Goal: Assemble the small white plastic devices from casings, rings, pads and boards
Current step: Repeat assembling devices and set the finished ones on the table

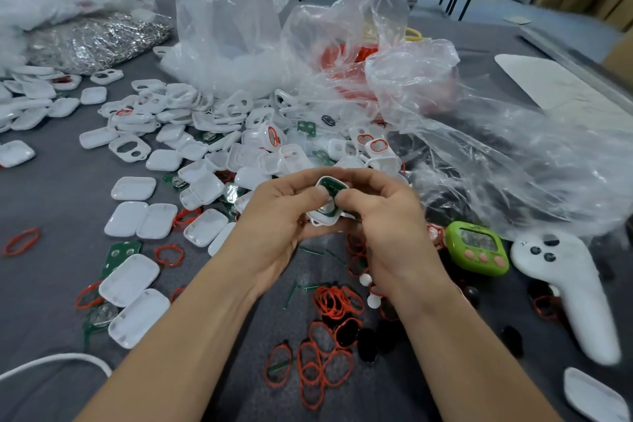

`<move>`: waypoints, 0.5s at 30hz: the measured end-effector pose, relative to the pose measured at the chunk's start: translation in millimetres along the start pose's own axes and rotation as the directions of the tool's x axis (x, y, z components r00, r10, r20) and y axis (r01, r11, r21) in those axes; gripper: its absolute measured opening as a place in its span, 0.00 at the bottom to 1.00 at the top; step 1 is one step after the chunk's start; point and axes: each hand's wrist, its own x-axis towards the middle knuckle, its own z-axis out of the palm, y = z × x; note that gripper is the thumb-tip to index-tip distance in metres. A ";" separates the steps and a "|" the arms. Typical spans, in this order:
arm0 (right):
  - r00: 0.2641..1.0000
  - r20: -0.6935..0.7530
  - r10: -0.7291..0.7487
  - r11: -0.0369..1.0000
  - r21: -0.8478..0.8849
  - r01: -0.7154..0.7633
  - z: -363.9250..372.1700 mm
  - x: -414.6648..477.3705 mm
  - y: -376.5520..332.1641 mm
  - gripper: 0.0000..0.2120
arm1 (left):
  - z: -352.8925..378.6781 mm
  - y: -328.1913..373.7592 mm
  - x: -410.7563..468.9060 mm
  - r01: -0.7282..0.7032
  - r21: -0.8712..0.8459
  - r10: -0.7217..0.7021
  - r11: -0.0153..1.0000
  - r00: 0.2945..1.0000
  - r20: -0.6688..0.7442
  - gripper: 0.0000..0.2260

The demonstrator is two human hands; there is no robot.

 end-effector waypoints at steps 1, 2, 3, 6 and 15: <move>1.000 0.006 -0.001 1.000 0.008 0.001 0.1 -0.1 -0.1 0.15 | 0.3 -0.3 -0.3 -0.002 0.004 0.002 1.000 1.000 -0.009 0.13; 1.000 0.012 -0.004 1.000 0.014 0.003 0.0 -0.3 -0.2 0.15 | 0.8 -0.9 -0.6 -0.005 0.007 0.005 1.000 1.000 -0.022 0.13; 1.000 0.017 -0.006 1.000 0.018 0.006 0.1 -0.3 0.2 0.16 | 1.2 -1.6 -0.9 -0.008 0.007 0.009 1.000 0.999 -0.036 0.12; 0.999 0.044 -0.012 1.000 0.013 0.011 1.5 -1.4 2.1 0.14 | 1.2 -2.4 -0.9 -0.020 0.011 0.021 1.000 0.996 -0.087 0.12; 0.997 -0.018 -0.073 0.997 -0.040 0.073 4.9 -1.2 7.6 0.20 | 3.9 -8.3 -1.7 -0.040 0.042 0.046 0.998 0.988 -0.145 0.12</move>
